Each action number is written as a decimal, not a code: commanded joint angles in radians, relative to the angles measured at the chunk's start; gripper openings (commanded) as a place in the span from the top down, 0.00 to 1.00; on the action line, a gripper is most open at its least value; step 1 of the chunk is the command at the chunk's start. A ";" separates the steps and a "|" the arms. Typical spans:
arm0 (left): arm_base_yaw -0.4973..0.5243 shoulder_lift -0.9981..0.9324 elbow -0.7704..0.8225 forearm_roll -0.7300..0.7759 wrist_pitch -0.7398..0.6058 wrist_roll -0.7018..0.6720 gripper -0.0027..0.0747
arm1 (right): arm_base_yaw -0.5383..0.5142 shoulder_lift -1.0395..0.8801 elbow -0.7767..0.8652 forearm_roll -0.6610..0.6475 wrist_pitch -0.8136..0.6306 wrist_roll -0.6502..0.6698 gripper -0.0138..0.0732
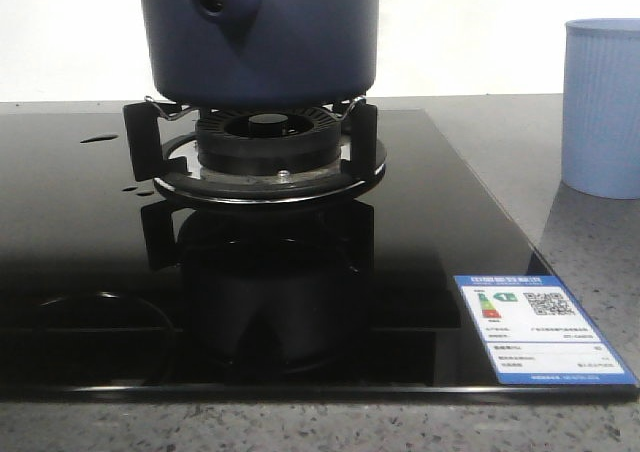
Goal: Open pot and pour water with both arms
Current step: 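Lift the glass lid up off the blue saucepan with the left gripper, then open the right gripper and approach the light blue ribbed cup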
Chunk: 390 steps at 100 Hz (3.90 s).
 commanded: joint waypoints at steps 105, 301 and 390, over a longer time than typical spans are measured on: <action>-0.015 -0.030 -0.034 -0.129 0.098 0.002 0.54 | -0.001 -0.131 0.509 -0.164 -0.594 -0.043 0.31; -0.015 -0.030 -0.034 -0.129 0.106 0.002 0.54 | -0.242 -0.063 0.516 -0.221 -0.739 0.297 0.19; -0.015 -0.030 -0.034 -0.129 0.106 0.002 0.54 | -0.319 0.213 0.516 -0.486 -0.905 0.297 0.19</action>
